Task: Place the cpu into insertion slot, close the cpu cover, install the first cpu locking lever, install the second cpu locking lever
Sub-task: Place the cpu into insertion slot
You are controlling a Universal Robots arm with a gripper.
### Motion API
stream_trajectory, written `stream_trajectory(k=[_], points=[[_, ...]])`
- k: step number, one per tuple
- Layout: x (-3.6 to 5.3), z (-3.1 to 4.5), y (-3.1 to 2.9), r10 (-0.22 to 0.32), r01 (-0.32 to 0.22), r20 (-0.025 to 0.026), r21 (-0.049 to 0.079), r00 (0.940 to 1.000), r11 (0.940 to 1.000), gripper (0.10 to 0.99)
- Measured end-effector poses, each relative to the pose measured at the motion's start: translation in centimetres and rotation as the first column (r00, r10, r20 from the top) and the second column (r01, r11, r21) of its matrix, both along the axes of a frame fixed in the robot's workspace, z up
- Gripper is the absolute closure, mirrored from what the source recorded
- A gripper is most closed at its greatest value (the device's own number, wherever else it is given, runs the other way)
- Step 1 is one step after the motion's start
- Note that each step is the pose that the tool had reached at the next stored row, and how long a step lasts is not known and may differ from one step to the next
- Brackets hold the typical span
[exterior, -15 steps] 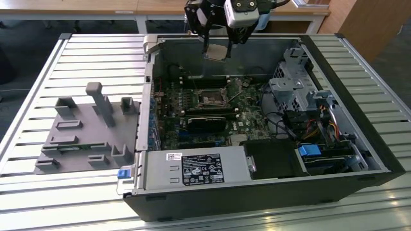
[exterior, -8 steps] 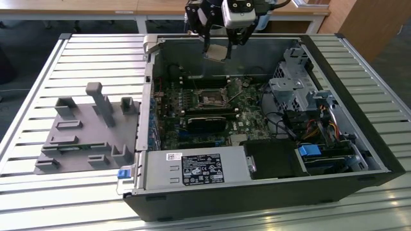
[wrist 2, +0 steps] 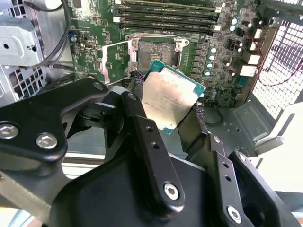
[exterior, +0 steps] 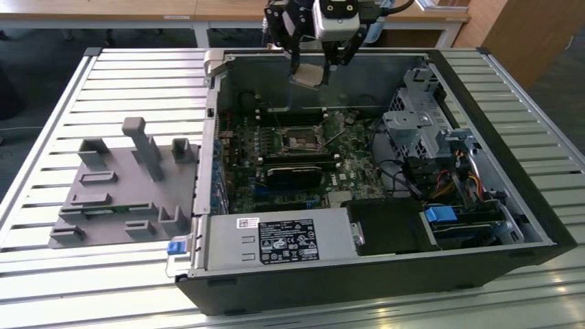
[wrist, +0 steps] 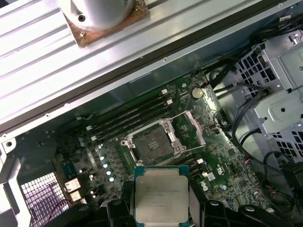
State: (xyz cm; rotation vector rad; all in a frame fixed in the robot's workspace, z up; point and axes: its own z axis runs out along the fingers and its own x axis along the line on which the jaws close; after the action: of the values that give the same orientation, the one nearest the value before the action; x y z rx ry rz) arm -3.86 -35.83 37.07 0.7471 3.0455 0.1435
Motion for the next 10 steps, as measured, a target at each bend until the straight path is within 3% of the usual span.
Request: stream_trajectory(k=[10], points=[[-0.02, -0.04, 0.0, -0.054, 0.054, 0.0, 0.0, 0.9985, 0.9985, 0.545]])
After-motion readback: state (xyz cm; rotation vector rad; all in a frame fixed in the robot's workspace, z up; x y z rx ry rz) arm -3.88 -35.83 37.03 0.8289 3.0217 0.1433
